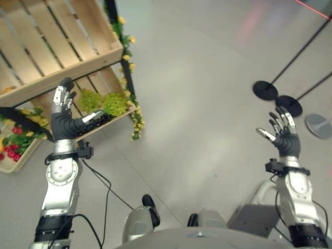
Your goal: Pick up the fruits from the basket on one side to the basket on the other side
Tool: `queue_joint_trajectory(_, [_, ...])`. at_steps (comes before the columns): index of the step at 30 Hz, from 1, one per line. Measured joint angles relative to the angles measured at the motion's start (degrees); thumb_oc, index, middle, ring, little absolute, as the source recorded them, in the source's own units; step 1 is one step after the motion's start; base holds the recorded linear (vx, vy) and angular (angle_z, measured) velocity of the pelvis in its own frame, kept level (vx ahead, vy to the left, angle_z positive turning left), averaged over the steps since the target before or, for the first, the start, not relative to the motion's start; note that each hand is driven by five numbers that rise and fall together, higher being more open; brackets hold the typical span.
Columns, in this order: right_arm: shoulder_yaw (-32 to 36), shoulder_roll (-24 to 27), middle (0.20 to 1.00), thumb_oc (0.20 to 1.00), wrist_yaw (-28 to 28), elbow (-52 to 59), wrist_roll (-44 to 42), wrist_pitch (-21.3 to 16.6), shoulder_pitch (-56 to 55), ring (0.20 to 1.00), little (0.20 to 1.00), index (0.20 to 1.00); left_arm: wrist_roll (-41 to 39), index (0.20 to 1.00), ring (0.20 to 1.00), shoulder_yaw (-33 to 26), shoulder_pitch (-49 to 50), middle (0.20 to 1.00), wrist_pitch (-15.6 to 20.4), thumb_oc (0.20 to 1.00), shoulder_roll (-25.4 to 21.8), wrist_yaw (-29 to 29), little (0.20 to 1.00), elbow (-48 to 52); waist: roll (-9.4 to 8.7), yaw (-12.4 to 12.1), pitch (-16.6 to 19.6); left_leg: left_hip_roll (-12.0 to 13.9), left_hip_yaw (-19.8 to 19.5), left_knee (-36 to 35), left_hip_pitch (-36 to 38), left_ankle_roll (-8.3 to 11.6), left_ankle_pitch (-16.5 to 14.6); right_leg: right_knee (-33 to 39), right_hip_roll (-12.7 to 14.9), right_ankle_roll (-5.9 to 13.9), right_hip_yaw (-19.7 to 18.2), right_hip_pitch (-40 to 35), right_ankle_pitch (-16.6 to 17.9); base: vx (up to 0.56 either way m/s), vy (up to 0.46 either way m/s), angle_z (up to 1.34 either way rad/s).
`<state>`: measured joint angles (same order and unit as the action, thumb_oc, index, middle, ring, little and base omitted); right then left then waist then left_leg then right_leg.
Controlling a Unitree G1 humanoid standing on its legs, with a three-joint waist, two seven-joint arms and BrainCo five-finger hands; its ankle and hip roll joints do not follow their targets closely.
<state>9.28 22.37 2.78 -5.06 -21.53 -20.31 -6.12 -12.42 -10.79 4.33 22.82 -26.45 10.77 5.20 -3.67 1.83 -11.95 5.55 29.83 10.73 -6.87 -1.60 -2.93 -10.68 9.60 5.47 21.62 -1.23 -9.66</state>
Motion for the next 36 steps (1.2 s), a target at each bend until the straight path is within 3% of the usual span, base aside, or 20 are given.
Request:
queue_joint_trajectory(5, [0.70, 1.06, 1.000, 1.000, 0.34, 0.11, 0.09, 0.08, -3.61, 1.000, 1.000, 1.000, 0.41, 1.000, 1.000, 0.61, -0.20, 1.000, 0.01, 1.000, 0.85, -0.03, 1.000, 0.23, 0.46, 3.73, 1.81, 1.89, -1.46, -0.53, 0.26, 1.35, 1.91, 2.34, -3.53, -2.56, -2.80, 0.50, 1.67, 0.03, -0.107, -0.39])
queue_joint_trajectory(7, [1.10, 0.92, 1.000, 1.000, 0.32, 0.12, 0.08, 0.12, -3.80, 1.000, 1.000, 1.000, 0.42, 1.000, 1.000, 0.56, -0.05, 1.000, -0.01, 1.000, 1.01, -0.04, 1.000, 0.26, 0.70, 3.74, 2.11, 2.15, -1.64, -0.62, 0.26, 1.56, 2.08, 2.97, -4.29, -3.03, -3.60, 0.03, 2.11, 0.02, -0.055, -0.24])
queue_joint_trajectory(14, [1.49, 0.92, 1.000, 1.000, 0.22, 0.13, -0.02, 0.17, -3.49, 1.000, 1.000, 1.000, 0.42, 1.000, 1.000, 0.86, -0.25, 1.000, -0.03, 1.000, 1.82, -0.01, 1.000, 0.25, 1.24, 5.29, 2.86, 2.50, -0.35, -1.84, 3.48, 2.72, 1.95, 4.50, -5.27, -3.31, -6.32, -1.55, 2.28, 0.01, -0.095, -0.20])
queue_joint_trajectory(19, [1.82, 0.93, 1.000, 1.000, 0.29, 0.04, -0.20, 0.19, -3.74, 1.000, 1.000, 1.000, 0.40, 1.000, 1.000, 1.83, -1.01, 1.000, -0.08, 1.000, 1.95, 0.15, 1.000, 0.07, 1.11, 7.84, 3.27, 3.29, 0.12, -1.41, 4.28, 3.22, 1.92, 3.95, -5.71, -3.49, -8.36, -1.69, 2.07, 0.04, -0.180, -0.11])
queue_joint_trajectory(20, [1.84, 0.82, 1.000, 1.000, 0.30, 0.09, -0.45, 0.18, -3.71, 1.000, 1.000, 1.000, 0.40, 1.000, 1.000, 2.11, -1.11, 1.000, -0.09, 1.000, 1.95, 0.11, 1.000, 0.06, 1.03, 8.24, 3.32, 3.63, 0.11, -1.11, 4.37, 3.30, 1.92, 3.77, -5.98, -3.60, -8.86, -1.63, 1.84, 0.10, -0.409, -0.23])
queue_joint_trajectory(22, [1.81, 0.01, 1.000, 1.000, 0.27, -0.04, -0.61, 0.17, -3.43, 1.000, 1.000, 1.000, 0.40, 1.000, 1.000, 2.80, -1.53, 1.000, -0.16, 1.000, 1.54, 0.19, 1.000, -0.02, -0.22, 7.98, 3.40, 6.56, 0.00, 4.49, 4.36, 5.28, 0.69, -0.89, -7.78, -5.90, -10.46, -0.04, -0.76, -0.04, -0.332, -0.68])
queue_joint_trajectory(23, [1.81, -1.06, 1.000, 1.000, 0.29, 0.01, -0.75, 0.16, -2.69, 1.000, 1.000, 1.000, 0.39, 1.000, 1.000, 2.80, -1.47, 1.000, -0.25, 1.000, 0.78, 0.59, 1.000, -0.12, -1.76, 5.81, 2.55, 9.63, -2.86, 14.33, 2.29, 6.66, 0.73, -4.84, -8.81, -8.20, -12.57, 1.07, -1.68, -0.17, -0.109, -1.11])
queue_joint_trajectory(24, [1.80, -1.05, 1.000, 1.000, 0.30, 0.20, -0.85, 0.03, -2.84, 1.000, 1.000, 1.000, 0.42, 1.000, 1.000, 3.02, -1.09, 1.000, -0.45, 1.000, 0.84, 0.58, 1.000, -0.02, -2.12, 4.81, 2.80, 10.88, -4.03, 17.94, 1.67, 7.54, 1.95, -4.84, -9.42, -8.98, -13.90, 0.77, -1.56, -0.15, -0.024, -1.31])
queue_joint_trajectory(25, [1.88, -0.13, 1.000, 1.000, 0.60, 0.32, -1.38, -0.96, -3.09, 1.000, 1.000, 1.000, 0.45, 1.000, 1.000, 3.77, -0.92, 1.000, -0.63, 1.000, 1.17, 0.57, 1.000, 0.08, -2.90, 4.32, 2.87, 10.82, -10.07, 23.10, -1.12, 7.67, 3.54, -4.12, -10.49, -9.96, -15.79, -0.13, -0.91, -0.11, 0.031, -0.82])
queue_joint_trajectory(26, [1.95, 0.84, 1.000, 1.000, 1.10, 0.31, -1.79, -1.19, -3.00, 1.000, 1.000, 1.000, 0.46, 1.000, 1.000, 4.46, -0.61, 1.000, -0.54, 1.000, 1.33, 0.63, 1.000, 0.45, -3.10, 4.34, 2.85, 7.61, -17.74, 24.91, -3.06, 8.18, 2.18, -4.31, -10.78, -10.00, -17.03, 0.41, -0.89, 0.01, 0.108, -1.17])
queue_joint_trajectory(27, [1.96, 2.05, 1.000, 1.000, 1.50, 0.37, -1.91, -1.30, -3.00, 1.000, 1.000, 1.000, 0.54, 1.000, 1.000, 5.03, 0.09, 1.000, -0.59, 1.000, 1.27, 0.48, 1.000, 0.58, -2.67, 3.49, 2.48, 3.48, -22.86, 24.02, -3.20, 8.48, 1.81, -4.85, -11.24, -10.70, -18.91, 1.90, -0.35, 0.13, 0.103, -1.00])
queue_joint_trajectory(28, [1.51, 2.29, 1.000, 1.000, 1.48, 0.18, -1.90, -1.29, -2.90, 1.000, 1.000, 1.000, 0.56, 1.000, 1.000, 4.80, 0.77, 1.000, -0.66, 1.000, 1.47, 0.61, 1.000, 0.84, -1.67, 3.25, 2.49, 2.28, -22.94, 24.39, -5.10, 8.46, -0.15, -3.80, -12.73, -10.51, -20.24, 2.29, 0.69, 0.19, 0.159, -1.08])
queue_joint_trajectory(29, [1.86, 1.90, 1.000, 1.000, 1.63, 0.18, -2.16, -1.30, -3.28, 1.000, 1.000, 1.000, 1.02, 1.000, 1.000, 4.61, 0.85, 1.000, -0.63, 1.000, 2.32, 0.63, 1.000, 0.67, -1.32, 4.03, 2.08, -1.11, -27.16, 17.47, -5.50, 6.64, -2.31, -1.56, -13.06, -10.30, -22.33, 2.60, 1.73, 0.16, 0.130, -0.63])
queue_joint_trajectory(30, [1.76, 1.65, 1.000, 1.000, 1.51, -0.53, -2.15, -1.35, -2.95, 1.000, 1.000, 1.000, 1.18, 1.000, 1.000, 4.48, 1.06, 1.000, -0.69, 1.000, 2.75, 0.77, 1.000, 0.64, -0.63, 3.28, 1.60, -1.24, -27.76, 12.29, -5.57, 5.64, -2.16, -0.16, -13.71, -9.10, -23.11, 2.71, 1.67, 0.25, 0.178, -1.11])
queue_joint_trajectory(31, [1.25, 1.10, 1.000, 1.000, 1.51, -1.89, -2.16, -1.28, -2.47, 1.000, 1.000, 1.000, 1.75, 1.000, 1.000, 4.13, 0.61, 1.000, -0.73, 1.000, 2.76, 0.98, 1.000, 0.67, -0.88, 1.88, 0.64, -2.04, -32.25, 3.48, -5.97, 5.07, -1.04, 1.51, -14.71, -9.89, -25.14, 3.06, 5.60, 0.18, 0.123, -1.21])
queue_joint_trajectory(32, [0.19, 1.34, 1.000, 1.000, 1.54, -2.59, -2.16, -1.16, -1.43, 1.000, 1.000, 1.000, 1.83, 1.000, 1.000, 3.84, 0.70, 1.000, -0.82, 1.000, 3.06, 1.33, 1.000, 0.41, -1.44, 1.97, -0.38, -4.18, -38.66, 1.89, -5.88, 5.20, -1.11, 2.29, -15.10, -11.35, -28.39, 2.25, 6.31, 0.16, 0.143, -1.35])
queue_joint_trajectory(33, [-0.89, 1.60, 1.000, 1.000, 1.55, -3.10, -2.13, -1.12, -0.27, 1.000, 1.000, 1.000, 1.85, 1.000, 1.000, 3.87, 1.12, 1.000, -0.94, 1.000, 3.15, 1.70, 1.000, 0.28, -1.53, 1.10, -0.49, -6.59, -46.16, 0.16, -5.85, 5.32, -1.11, 2.93, -15.35, -11.33, -32.13, 1.84, 6.94, 0.07, 0.210, -1.69])
queue_joint_trajectory(34, [-1.12, 3.24, 1.000, 1.000, 1.45, -2.99, -1.85, -1.17, 1.99, 1.000, 1.000, 1.000, 2.18, 1.000, 1.000, 3.66, 0.68, 1.000, -0.76, 1.000, 4.11, 1.78, 1.000, 0.16, 0.23, -0.01, -1.15, -7.46, -49.18, 1.02, -6.46, 5.50, -1.04, 3.62, -16.42, -10.87, -34.96, 1.75, 7.03, 0.09, 0.207, -1.57])
queue_joint_trajectory(35, [-1.14, 3.67, 1.000, 1.000, 1.52, -3.02, -1.77, -1.18, 2.85, 1.000, 1.000, 1.000, 2.18, 1.000, 1.000, 3.56, 0.57, 1.000, -0.75, 1.000, 4.44, 1.84, 1.000, 0.07, 1.45, -0.12, -1.38, -7.64, -48.97, 2.17, -7.01, 5.57, -0.91, 3.91, -16.78, -10.58, -34.35, 1.03, 7.98, 0.09, 0.241, -1.43])
queue_joint_trajectory(36, [-0.96, 3.96, 1.000, 1.000, 1.44, -2.64, -1.73, -1.14, 3.11, 1.000, 1.000, 1.000, 2.15, 1.000, 1.000, 3.63, 0.29, 1.000, -0.68, 1.000, 4.90, 1.67, 1.000, -0.11, 2.32, 1.54, -1.56, -6.91, -48.77, 3.90, -6.52, 5.27, -0.46, 4.25, -17.57, -10.06, -34.82, 0.95, 7.44, 0.10, 0.167, -0.95])
